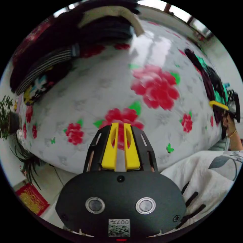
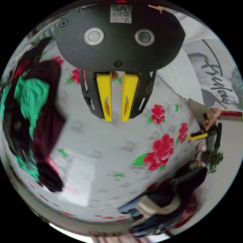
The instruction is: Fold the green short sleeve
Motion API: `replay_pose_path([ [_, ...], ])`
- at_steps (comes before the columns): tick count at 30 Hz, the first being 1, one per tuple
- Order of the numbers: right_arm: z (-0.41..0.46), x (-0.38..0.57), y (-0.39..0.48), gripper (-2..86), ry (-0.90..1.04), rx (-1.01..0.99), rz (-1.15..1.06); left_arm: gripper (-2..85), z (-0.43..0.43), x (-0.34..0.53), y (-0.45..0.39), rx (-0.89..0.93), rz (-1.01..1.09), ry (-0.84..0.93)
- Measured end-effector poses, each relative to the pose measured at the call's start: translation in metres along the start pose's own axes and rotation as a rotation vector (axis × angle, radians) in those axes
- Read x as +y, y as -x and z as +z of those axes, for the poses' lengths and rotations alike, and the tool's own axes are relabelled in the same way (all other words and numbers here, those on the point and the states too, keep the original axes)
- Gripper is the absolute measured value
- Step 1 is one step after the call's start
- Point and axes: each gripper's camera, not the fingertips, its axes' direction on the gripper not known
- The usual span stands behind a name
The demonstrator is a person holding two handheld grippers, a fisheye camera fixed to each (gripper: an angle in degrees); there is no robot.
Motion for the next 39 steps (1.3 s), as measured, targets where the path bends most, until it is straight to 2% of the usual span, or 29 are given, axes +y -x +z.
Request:
replay_pose_path([
  [2,-0.020,0.027,-0.038,6.8,-0.056,0.005,0.126,-0.1,0.011,-0.009,-0.062,0.010,0.128,0.050],
  [6,-0.070,0.073,-0.101,7.1,-0.220,0.077,0.326,-0.7,0.023,-0.030,-0.134,-0.029,0.273,0.119],
  [11,-0.116,0.088,-0.154,8.2,-0.341,0.116,0.428,-0.9,0.037,-0.053,-0.196,-0.158,0.354,0.199],
  [15,-0.149,0.065,-0.184,8.4,-0.404,0.191,0.414,-1.0,0.042,-0.059,-0.220,-0.219,0.406,0.211],
  [19,-0.168,0.029,-0.197,8.5,-0.429,0.199,0.371,-1.0,0.045,-0.071,-0.235,-0.236,0.364,0.245],
  [22,-0.165,-0.004,-0.208,8.3,-0.375,0.217,0.367,-1.0,0.047,-0.078,-0.240,-0.231,0.320,0.266],
  [25,-0.146,-0.024,-0.230,6.2,-0.243,0.197,0.412,-1.0,0.046,-0.082,-0.242,-0.215,0.266,0.271],
  [27,-0.154,-0.014,-0.236,2.9,-0.260,0.291,0.498,-1.0,0.045,-0.083,-0.242,-0.211,0.259,0.267],
  [29,-0.173,-0.003,-0.235,1.5,-0.318,0.160,0.470,-1.0,0.044,-0.082,-0.241,-0.198,0.241,0.258],
  [31,-0.207,0.023,-0.220,1.0,-0.502,0.062,0.407,-1.0,0.042,-0.081,-0.238,-0.182,0.221,0.251],
  [35,-0.274,0.078,-0.147,2.9,-0.717,-0.253,0.121,-1.0,0.037,-0.079,-0.231,-0.153,0.208,0.252],
  [37,-0.285,0.094,-0.097,4.2,-0.704,-0.376,-0.058,-1.0,0.035,-0.078,-0.226,-0.137,0.208,0.257],
  [39,-0.276,0.104,-0.022,5.8,-0.571,-0.487,-0.266,-1.0,0.032,-0.076,-0.219,-0.112,0.197,0.256],
])
